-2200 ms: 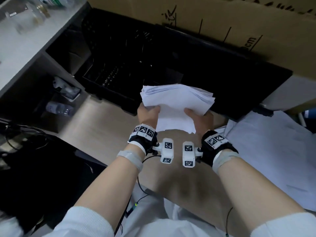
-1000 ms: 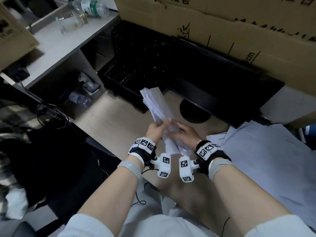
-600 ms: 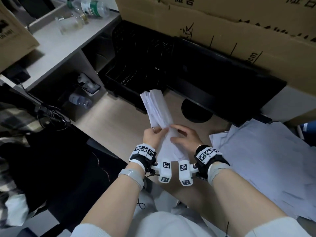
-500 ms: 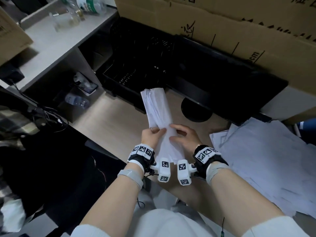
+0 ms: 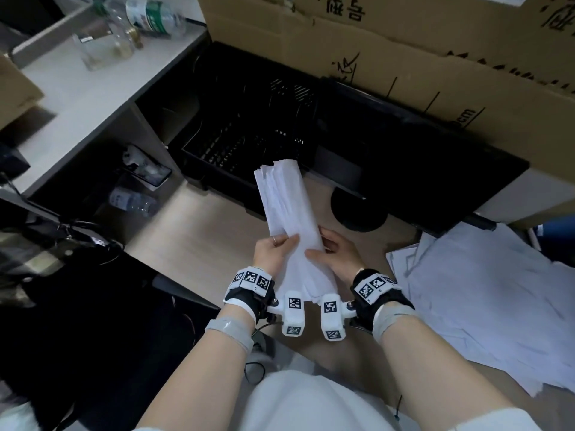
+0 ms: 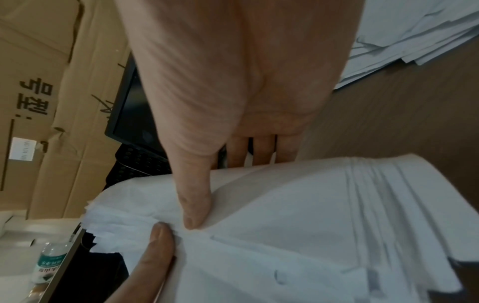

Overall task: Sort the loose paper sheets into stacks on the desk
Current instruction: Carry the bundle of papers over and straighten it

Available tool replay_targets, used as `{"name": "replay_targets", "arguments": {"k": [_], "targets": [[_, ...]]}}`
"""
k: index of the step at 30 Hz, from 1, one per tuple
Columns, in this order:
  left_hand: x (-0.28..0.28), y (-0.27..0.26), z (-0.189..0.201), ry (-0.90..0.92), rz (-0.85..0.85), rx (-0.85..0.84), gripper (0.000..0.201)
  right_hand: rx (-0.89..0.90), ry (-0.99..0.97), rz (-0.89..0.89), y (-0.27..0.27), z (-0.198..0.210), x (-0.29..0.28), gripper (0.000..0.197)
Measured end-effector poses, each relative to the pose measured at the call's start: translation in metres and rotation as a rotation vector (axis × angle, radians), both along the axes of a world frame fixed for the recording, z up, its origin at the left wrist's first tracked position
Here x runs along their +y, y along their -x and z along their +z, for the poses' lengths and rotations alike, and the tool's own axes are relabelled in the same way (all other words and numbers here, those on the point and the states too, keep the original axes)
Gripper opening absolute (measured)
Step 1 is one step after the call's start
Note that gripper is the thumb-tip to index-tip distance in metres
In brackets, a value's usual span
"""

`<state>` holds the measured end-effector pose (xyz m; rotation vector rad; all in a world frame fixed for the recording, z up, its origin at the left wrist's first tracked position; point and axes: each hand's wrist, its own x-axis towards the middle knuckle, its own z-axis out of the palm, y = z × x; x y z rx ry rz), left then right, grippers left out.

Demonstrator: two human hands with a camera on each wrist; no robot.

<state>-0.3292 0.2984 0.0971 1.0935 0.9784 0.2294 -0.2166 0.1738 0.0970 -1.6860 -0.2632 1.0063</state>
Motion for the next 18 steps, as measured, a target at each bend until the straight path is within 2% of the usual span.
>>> {"name": "replay_targets", "arguments": {"k": [5,9,10,12,13,15,18], "targets": [[0.001,-0.003,0.002,-0.117,0.006,0.088,0.030,0.010,-0.016,0.082,-0.007,0.005,0.002,0.049],[0.003,-0.010,0.010,-0.132,-0.031,0.140,0.012,-0.033,0.049,0.059,-0.011,0.012,0.008,0.019],[0.004,-0.012,0.013,-0.121,-0.056,0.148,0.021,-0.057,0.065,0.048,-0.013,0.013,0.009,0.016],[0.005,-0.014,0.016,-0.122,-0.125,0.179,0.041,-0.071,0.086,0.043,-0.015,0.021,0.012,0.014],[0.004,-0.014,0.016,-0.136,-0.154,0.193,0.045,-0.073,0.104,0.043,-0.017,0.023,0.013,0.016],[0.005,-0.012,0.014,-0.169,-0.145,0.208,0.039,-0.085,0.151,0.009,-0.018,0.027,0.014,0.025],[0.008,-0.001,0.011,-0.173,-0.083,0.209,0.029,-0.159,0.217,-0.100,-0.019,0.015,0.009,0.015]]}}
